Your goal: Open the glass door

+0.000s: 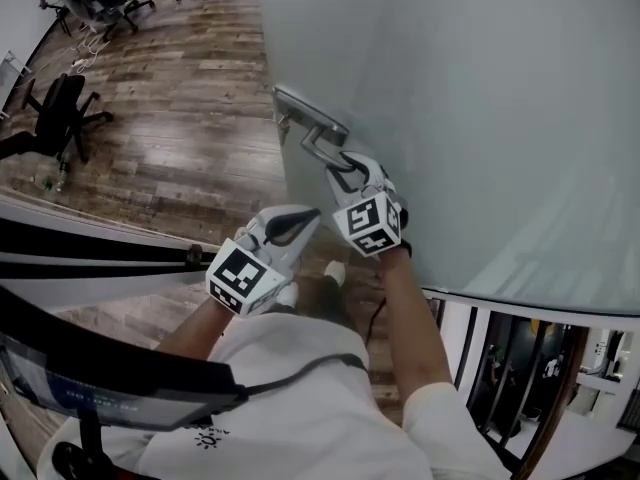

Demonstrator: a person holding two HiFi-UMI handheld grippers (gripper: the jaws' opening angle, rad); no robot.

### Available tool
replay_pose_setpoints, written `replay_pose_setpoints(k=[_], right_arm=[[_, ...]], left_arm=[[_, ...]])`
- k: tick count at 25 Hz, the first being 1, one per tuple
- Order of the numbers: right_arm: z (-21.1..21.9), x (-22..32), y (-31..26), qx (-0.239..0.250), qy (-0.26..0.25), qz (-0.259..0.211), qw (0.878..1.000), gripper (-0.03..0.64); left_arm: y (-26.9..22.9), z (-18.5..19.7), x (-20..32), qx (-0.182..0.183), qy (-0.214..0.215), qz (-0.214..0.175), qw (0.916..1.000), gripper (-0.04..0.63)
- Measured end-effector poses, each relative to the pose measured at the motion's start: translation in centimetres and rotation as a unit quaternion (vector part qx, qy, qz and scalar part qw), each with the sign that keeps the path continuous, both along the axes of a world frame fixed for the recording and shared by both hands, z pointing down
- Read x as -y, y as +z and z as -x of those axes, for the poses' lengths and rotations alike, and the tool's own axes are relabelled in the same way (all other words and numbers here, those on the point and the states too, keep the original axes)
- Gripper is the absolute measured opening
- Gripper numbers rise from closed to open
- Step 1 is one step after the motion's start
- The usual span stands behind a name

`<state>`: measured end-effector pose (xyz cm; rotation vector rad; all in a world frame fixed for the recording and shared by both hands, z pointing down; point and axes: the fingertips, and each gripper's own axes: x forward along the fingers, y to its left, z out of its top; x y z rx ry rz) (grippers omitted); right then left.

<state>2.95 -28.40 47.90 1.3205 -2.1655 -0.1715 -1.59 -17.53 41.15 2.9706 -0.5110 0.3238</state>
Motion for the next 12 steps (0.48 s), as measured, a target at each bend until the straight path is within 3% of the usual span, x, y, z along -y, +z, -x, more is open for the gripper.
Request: replay_pose_setpoints(k=[8,12], right_arm=[[-0.9,3.8,1.5,0.008,0.014,-0.002,1.0,0.129],[-4.2,6.7,1.4,0.018,0.02,0.003,1.0,0.124]], left_arm=[[1.6,-1.0,4.8,-0.007,-0.049,0.007,0.9987,0.003],[0.4,-4.9,8.8,-0.012,-0.081,0.0,0.9967,0.003]])
